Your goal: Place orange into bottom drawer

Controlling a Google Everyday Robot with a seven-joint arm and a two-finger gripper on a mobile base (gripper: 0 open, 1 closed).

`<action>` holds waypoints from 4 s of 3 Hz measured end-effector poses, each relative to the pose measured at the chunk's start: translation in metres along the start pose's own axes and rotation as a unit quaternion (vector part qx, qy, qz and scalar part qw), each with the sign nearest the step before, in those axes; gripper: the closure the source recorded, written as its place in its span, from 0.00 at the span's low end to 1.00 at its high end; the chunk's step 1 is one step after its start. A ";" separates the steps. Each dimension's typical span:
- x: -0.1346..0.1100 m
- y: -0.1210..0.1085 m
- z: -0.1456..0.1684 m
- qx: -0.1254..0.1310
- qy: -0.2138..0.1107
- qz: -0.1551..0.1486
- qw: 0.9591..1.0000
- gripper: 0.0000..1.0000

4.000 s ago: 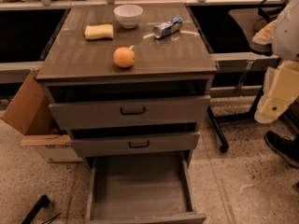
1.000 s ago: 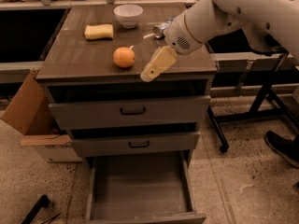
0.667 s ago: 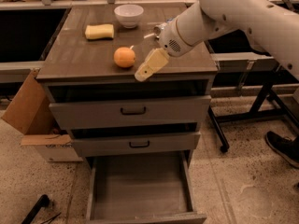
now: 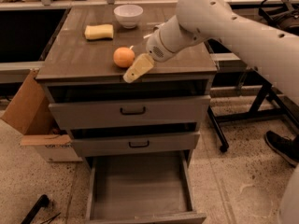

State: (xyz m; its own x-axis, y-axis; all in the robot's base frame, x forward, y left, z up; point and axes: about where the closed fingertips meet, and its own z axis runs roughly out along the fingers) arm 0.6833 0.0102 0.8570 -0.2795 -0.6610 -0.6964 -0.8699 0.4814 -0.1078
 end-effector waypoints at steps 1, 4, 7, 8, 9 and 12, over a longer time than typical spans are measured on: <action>-0.009 -0.006 0.022 0.015 -0.008 0.013 1.000 0.00; -0.032 -0.011 0.045 0.021 -0.039 0.018 0.999 0.08; -0.055 0.001 0.049 0.009 -0.081 0.005 0.997 0.73; -0.065 0.019 0.023 0.011 -0.117 -0.009 0.993 0.96; -0.066 0.022 0.018 0.010 -0.123 -0.010 0.992 1.00; -0.031 0.077 0.009 0.002 -0.171 -0.040 0.984 1.00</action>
Offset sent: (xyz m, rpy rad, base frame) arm 0.0356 0.0286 -0.0100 0.0532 -0.0412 -0.0774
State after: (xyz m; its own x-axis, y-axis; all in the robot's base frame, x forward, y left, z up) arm 0.6283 0.0725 0.8638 -0.0558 -0.4648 -0.8837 -0.8815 0.4386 -0.1750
